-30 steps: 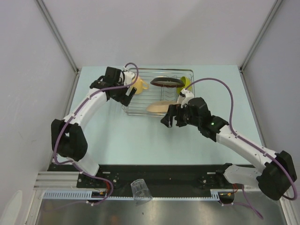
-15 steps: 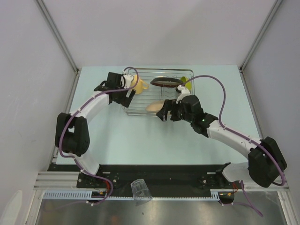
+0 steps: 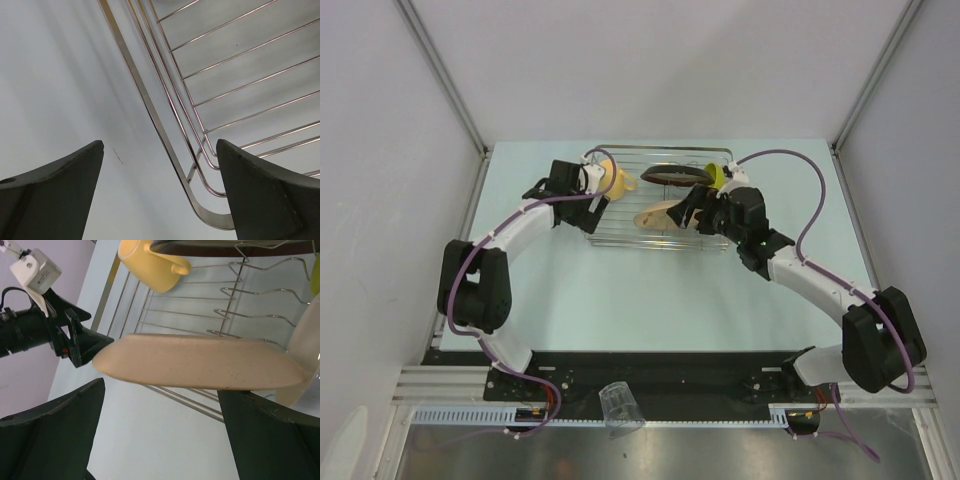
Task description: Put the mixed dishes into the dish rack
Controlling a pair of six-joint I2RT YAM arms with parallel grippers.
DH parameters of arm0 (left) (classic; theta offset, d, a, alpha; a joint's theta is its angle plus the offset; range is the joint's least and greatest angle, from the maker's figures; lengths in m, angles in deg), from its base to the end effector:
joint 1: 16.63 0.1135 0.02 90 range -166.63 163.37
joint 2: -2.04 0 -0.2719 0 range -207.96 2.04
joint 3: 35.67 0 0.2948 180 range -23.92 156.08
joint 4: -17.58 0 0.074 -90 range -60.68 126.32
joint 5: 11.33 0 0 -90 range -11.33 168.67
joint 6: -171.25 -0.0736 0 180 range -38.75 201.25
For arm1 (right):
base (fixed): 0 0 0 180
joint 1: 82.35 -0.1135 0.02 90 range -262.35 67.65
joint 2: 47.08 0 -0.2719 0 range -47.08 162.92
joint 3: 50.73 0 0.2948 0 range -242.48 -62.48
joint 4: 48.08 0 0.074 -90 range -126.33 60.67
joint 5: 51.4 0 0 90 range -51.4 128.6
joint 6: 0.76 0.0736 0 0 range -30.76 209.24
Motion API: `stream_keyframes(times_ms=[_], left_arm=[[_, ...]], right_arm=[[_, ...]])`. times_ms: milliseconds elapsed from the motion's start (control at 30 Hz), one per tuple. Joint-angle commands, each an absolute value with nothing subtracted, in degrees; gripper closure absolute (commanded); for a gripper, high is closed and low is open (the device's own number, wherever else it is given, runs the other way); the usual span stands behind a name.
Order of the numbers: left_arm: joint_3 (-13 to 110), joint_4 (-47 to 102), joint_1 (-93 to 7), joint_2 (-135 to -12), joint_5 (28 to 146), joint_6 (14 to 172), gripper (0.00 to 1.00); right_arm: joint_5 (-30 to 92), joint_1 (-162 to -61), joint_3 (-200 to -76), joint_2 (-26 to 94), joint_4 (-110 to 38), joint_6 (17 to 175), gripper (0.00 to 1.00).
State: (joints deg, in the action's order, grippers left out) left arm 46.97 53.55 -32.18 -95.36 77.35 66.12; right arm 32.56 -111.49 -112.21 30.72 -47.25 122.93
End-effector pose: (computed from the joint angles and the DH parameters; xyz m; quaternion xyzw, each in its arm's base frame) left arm 0.4181 -0.1146 0.1938 0.2454 0.9093 0.0096 0.3360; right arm 0.3335 0.1948 0.2530 0.0006 0.8041 0.3452 0.4839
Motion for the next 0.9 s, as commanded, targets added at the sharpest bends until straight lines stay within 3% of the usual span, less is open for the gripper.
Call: stream_keyframes(times_ms=[0,400,667,867], left_arm=[[46.0,52.5,-31.7,-93.9,77.4,65.7,0.00],[45.9,53.1,-31.5,-92.4,77.6,65.6,0.00],[51.4,58.5,-30.3,-88.9,80.2,65.5,0.00],[53.1,66.1,-30.2,-81.7,83.1,62.5,0.00]], right_arm=[[34.2,-110.8,-117.8,32.6,-53.3,124.0,0.00],[36.6,-111.6,-121.7,29.3,-46.5,120.8,0.00],[42.4,-120.4,-124.7,22.8,-27.3,110.1,0.00],[26.2,-120.7,-119.7,14.8,-11.7,116.9,0.00]])
